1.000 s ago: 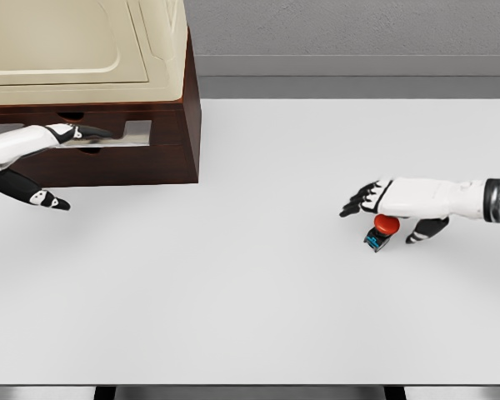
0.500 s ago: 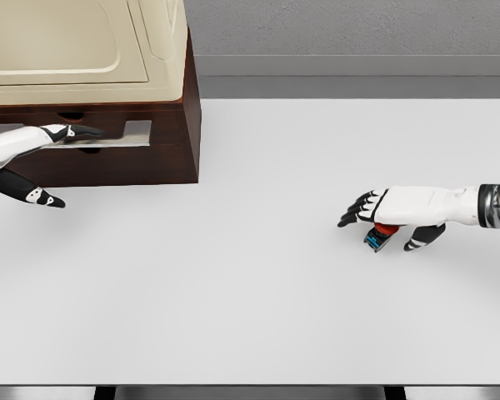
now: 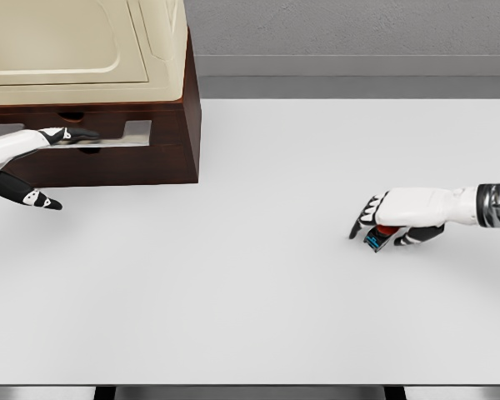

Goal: Open the cabinet drawer with left arm, and place a switch into the drawer with right arm

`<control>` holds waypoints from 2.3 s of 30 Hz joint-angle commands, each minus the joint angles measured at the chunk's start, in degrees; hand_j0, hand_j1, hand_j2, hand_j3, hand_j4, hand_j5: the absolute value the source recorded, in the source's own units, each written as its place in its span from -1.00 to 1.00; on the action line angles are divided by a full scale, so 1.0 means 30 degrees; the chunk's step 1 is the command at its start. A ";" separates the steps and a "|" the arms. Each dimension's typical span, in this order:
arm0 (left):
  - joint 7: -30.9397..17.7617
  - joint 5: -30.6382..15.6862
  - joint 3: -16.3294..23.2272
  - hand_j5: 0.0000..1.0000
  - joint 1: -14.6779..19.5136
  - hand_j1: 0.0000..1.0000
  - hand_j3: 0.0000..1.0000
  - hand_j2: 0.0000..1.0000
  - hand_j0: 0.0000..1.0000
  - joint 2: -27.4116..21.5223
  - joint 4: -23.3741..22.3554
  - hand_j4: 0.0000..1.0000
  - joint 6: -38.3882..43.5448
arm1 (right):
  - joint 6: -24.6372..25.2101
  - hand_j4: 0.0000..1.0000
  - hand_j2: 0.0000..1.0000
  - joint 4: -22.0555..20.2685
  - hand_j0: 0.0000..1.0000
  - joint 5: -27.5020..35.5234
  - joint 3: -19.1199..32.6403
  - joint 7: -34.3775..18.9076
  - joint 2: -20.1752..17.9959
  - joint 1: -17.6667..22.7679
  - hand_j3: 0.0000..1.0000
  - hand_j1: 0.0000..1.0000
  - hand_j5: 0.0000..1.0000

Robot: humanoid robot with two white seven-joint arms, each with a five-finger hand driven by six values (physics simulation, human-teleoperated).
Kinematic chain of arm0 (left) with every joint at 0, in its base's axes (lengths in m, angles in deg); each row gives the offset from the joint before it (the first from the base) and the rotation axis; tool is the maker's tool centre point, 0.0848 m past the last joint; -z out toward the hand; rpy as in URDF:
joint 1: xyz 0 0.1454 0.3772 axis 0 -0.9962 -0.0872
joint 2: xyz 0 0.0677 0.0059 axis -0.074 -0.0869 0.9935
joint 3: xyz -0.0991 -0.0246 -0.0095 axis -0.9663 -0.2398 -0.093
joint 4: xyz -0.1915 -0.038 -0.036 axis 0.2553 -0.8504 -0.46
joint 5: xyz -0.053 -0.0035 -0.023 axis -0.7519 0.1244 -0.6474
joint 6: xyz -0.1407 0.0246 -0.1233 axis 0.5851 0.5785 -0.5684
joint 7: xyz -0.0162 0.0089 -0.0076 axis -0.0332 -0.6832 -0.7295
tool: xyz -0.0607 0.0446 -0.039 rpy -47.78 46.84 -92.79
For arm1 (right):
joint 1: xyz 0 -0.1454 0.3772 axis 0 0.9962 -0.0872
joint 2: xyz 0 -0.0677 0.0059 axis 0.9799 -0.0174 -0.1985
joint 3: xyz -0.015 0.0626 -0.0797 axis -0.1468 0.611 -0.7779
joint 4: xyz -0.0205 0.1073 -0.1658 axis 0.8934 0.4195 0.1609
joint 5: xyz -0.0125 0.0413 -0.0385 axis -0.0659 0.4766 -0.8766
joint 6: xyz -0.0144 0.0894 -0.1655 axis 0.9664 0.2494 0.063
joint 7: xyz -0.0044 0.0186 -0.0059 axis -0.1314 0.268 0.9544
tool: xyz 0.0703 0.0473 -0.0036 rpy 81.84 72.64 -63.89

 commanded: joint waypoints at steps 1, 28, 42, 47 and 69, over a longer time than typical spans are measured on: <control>-0.0041 -0.0124 0.0016 1.00 0.0001 1.00 1.00 1.00 1.00 -0.0057 0.0055 1.00 0.0033 | 0.0021 0.39 0.39 0.0323 0.39 0.0057 0.0071 -0.0002 -0.0002 0.0000 0.39 0.39 0.39; -0.0276 -0.1354 0.0104 1.00 -0.0732 1.00 1.00 1.00 1.00 -0.1991 0.2721 1.00 0.0033 | 0.0021 -0.14 -0.14 -0.0907 -0.14 -0.0500 0.1857 -0.0178 0.0378 -0.0146 -0.14 -0.14 -0.14; -0.0305 -0.2351 0.0104 1.00 -0.1346 1.00 1.00 1.00 1.00 -0.2987 0.3864 1.00 0.0033 | 0.0021 -0.15 -0.15 -0.2137 -0.15 -0.0090 0.3352 -0.0061 0.1433 -0.0410 -0.15 -0.15 -0.15; -0.0305 -0.2614 0.0104 1.00 -0.1435 1.00 1.00 1.00 1.00 -0.3368 0.4128 1.00 0.0033 | 0.0021 -0.15 -0.15 -0.2137 -0.15 0.0261 0.3381 -0.0061 0.1638 -0.0644 -0.15 -0.15 -0.15; -0.0217 -0.3200 -0.0131 1.00 -0.1786 1.00 1.00 1.00 1.00 -0.3573 0.3249 1.00 0.0033 | 0.0021 -0.15 -0.15 -0.2108 -0.15 0.1433 0.3879 -0.0119 0.3162 -0.1201 -0.15 -0.15 -0.15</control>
